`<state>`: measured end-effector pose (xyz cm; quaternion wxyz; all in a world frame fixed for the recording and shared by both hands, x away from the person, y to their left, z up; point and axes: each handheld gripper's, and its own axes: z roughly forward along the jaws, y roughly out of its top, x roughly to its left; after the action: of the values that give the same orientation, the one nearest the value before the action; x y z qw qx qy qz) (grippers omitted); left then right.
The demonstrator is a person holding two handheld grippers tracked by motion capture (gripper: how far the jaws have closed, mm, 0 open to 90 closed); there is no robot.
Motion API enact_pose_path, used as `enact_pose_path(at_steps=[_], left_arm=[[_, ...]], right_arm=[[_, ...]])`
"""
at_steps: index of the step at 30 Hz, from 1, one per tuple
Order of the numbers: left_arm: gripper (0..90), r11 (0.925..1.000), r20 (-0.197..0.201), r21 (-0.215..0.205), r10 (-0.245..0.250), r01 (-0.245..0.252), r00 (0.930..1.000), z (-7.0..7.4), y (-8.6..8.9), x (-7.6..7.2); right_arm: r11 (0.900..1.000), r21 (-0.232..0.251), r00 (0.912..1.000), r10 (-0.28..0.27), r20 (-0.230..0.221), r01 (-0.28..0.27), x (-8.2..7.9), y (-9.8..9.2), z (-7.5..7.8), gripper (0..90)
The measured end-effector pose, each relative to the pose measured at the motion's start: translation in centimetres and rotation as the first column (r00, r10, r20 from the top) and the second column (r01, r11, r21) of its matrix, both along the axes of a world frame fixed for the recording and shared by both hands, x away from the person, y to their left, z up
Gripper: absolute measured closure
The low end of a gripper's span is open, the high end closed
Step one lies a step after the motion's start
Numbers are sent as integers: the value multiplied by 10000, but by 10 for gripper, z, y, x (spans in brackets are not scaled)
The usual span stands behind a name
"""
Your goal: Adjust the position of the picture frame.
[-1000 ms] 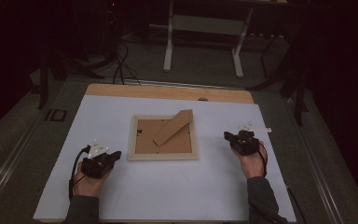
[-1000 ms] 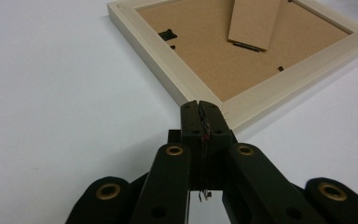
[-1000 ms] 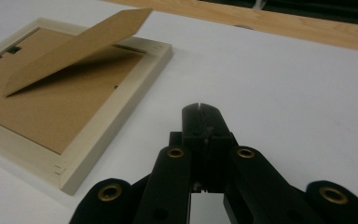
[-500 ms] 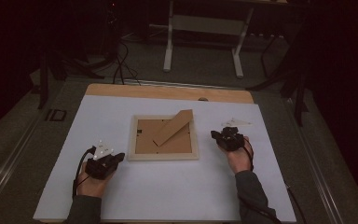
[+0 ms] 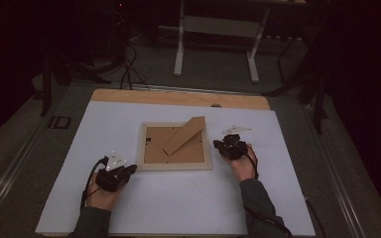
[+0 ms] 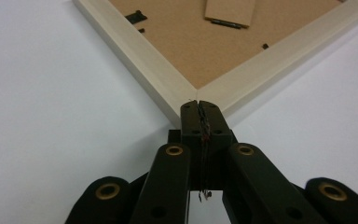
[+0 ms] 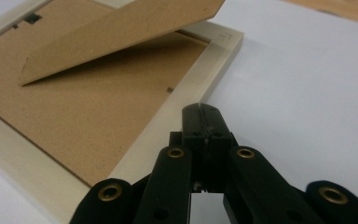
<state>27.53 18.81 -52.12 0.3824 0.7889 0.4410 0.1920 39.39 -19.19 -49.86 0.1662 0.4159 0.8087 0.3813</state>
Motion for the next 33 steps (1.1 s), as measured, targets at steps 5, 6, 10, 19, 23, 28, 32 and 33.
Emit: enact_pose_path(at_steps=[5,6,10,19,23,28,32,33], left_arm=[[900,9998,-57,159,-144,145,9999,-2,-4,1],[900,9996,-69,228,-151,153,9999,-2,-4,1],[900,9997,-150,177,-172,174,9997,-4,-4,3],[900,9976,-271,448,-519,531,9983,-8,-8,4],[900,9958,-332,631,-640,660,9974,-9,-11,3],[900,9946,-417,794,-629,661,9971,-11,-12,4],[900,9945,-475,841,-585,624,9972,-12,-12,5],[900,9946,-472,850,-565,603,9973,-12,-12,5]], right_arm=[[9998,-144,9995,118,-280,-123,4,9,-11,897],[9998,-144,9995,118,-280,-123,4,9,-11,897],[9989,-117,9987,459,-239,-462,3,14,-15,897],[9969,-412,9973,653,-348,-667,4,23,-15,898],[9968,-437,9974,653,-296,-666,3,23,-16,899],[9956,-575,9969,726,-294,-742,3,24,-15,900],[9950,-538,9962,821,-300,-836,1,24,-15,900],[9948,-526,9959,864,-273,-877,0,23,-15,900]])
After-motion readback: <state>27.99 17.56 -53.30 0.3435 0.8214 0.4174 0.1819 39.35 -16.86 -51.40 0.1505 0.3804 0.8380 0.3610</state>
